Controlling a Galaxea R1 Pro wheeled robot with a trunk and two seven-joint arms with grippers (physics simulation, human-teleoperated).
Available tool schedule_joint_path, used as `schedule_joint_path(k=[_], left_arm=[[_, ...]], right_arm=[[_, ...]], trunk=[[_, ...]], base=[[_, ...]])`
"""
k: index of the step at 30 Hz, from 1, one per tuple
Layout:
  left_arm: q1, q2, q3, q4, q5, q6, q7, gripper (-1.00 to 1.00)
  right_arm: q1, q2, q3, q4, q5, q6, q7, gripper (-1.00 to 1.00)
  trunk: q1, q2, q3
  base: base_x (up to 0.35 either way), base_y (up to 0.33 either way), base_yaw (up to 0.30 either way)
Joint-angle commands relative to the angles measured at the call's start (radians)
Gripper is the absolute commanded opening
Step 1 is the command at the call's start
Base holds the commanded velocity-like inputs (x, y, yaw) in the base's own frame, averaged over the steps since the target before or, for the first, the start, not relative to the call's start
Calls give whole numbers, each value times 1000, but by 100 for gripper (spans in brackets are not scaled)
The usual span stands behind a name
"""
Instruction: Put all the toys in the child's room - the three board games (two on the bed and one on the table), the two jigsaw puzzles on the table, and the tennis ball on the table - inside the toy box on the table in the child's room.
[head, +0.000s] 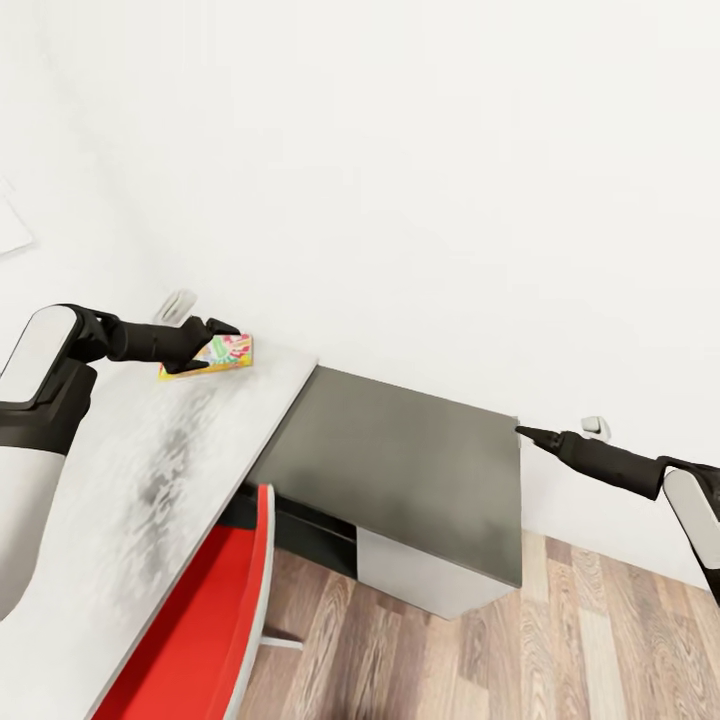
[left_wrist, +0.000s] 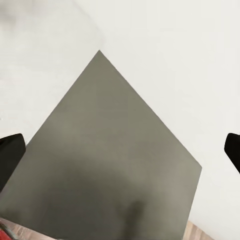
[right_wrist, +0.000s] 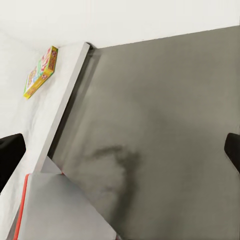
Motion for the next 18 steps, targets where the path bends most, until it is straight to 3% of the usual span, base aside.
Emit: schedule_joint_path(k=[1,11,18], left_arm=[[-1,1,-2,-1,10,-1,10,100],[7,23,-1,1,10,-4,10,100],[13,28,-3,1,10,-4,10,100]], right_arm=[[-1,0,-1,0,0,5,3,100],[-1,2,-1,0,0,6,4,100],[-1,3,-1,0,0,6,4,100]], trunk=[[1,-2,-2],[1,-2,-2],[1,-2,-2]], base=[[248,0,0],[276,0,0],[87,0,0]])
